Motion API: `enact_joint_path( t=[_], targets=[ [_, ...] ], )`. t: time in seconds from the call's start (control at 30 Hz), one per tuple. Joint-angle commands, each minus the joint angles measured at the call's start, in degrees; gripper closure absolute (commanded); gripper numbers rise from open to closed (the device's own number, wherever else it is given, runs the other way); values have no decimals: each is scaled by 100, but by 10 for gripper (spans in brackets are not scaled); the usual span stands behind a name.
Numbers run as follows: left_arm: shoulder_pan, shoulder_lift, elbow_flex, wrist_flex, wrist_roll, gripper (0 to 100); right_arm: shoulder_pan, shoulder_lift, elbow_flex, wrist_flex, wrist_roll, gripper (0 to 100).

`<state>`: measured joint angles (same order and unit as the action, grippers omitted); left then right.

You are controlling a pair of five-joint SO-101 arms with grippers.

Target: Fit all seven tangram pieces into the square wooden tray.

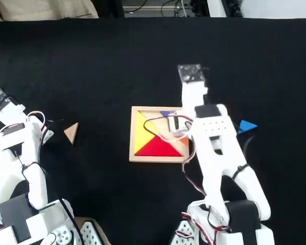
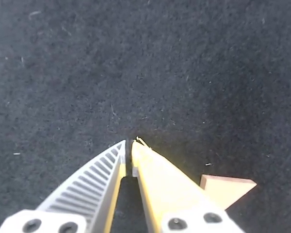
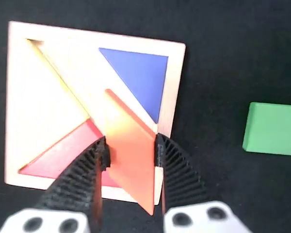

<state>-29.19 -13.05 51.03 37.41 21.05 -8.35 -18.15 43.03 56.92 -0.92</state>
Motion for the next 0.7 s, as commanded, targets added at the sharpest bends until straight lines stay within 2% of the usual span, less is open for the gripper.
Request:
enact_joint_path(
  t=[0.0, 0.43, 0.67],
  targets=[
    [66, -123, -127, -70, -9, 965, 97, -242, 277, -316, 88, 988],
    [66, -123, -127, -70, -9, 964, 35, -242, 743, -835, 62, 988],
    [66, -123, -127, -70, -9, 964, 35, -242, 769, -862, -387, 988]
  ],
)
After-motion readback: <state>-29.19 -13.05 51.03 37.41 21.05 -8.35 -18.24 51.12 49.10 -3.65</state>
